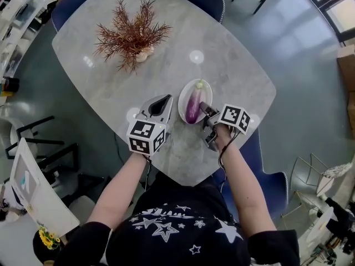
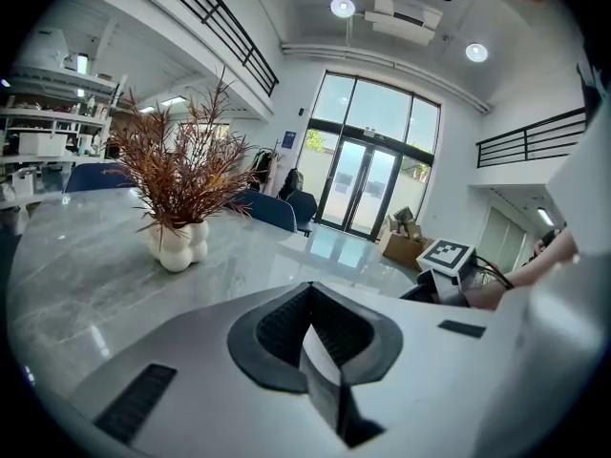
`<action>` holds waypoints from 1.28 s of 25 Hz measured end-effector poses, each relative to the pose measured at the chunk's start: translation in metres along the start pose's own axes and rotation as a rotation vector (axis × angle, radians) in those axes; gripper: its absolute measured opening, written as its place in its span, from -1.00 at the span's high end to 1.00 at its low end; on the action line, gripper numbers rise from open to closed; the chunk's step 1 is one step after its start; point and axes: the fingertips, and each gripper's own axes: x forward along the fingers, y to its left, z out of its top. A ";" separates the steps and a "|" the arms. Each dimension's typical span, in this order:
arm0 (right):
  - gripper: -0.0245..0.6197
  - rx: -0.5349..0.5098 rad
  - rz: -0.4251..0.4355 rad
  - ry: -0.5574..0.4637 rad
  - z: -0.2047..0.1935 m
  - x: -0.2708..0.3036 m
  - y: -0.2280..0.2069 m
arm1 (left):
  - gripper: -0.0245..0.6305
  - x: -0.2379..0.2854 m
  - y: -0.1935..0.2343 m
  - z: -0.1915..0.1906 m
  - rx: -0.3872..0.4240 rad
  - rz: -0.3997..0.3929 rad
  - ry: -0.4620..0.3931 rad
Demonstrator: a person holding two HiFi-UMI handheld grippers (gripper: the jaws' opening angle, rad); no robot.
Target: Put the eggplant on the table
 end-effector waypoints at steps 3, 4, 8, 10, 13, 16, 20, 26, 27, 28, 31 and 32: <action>0.81 -0.021 -0.020 -0.001 -0.001 -0.001 -0.001 | 0.90 -0.001 -0.002 -0.001 -0.010 0.000 -0.001; 0.81 -0.027 -0.024 0.001 -0.002 -0.001 -0.001 | 0.90 -0.001 -0.003 0.000 -0.010 -0.001 -0.002; 0.81 -0.060 -0.066 0.024 -0.004 0.000 -0.003 | 0.90 -0.002 -0.006 0.001 -0.001 -0.005 -0.006; 0.81 -0.091 -0.096 0.030 -0.005 0.000 -0.004 | 0.90 -0.002 -0.006 0.000 0.001 -0.005 -0.004; 0.81 -0.129 -0.127 0.031 -0.005 -0.002 -0.003 | 0.90 -0.004 -0.008 0.000 0.002 -0.005 -0.003; 0.81 -0.148 -0.133 0.024 -0.004 -0.004 -0.001 | 0.90 -0.005 -0.009 -0.001 0.004 -0.006 0.000; 0.76 -0.175 -0.156 0.022 -0.004 -0.005 -0.004 | 0.90 -0.007 -0.012 -0.001 0.008 -0.009 -0.001; 0.65 -0.231 -0.221 -0.002 0.000 -0.010 -0.006 | 0.90 -0.011 -0.014 0.000 0.012 -0.008 -0.008; 0.61 -0.255 -0.241 -0.009 0.002 -0.012 -0.007 | 0.90 -0.012 -0.015 0.000 0.014 -0.007 -0.010; 0.57 -0.280 -0.259 -0.018 0.003 -0.015 -0.007 | 0.90 -0.013 -0.016 0.001 0.015 -0.007 -0.012; 0.54 -0.317 -0.287 -0.044 0.008 -0.025 -0.008 | 0.90 -0.018 -0.018 0.002 0.018 -0.006 -0.018; 0.55 -0.318 -0.291 -0.053 0.009 -0.028 -0.009 | 0.90 -0.020 -0.019 0.002 0.018 -0.005 -0.019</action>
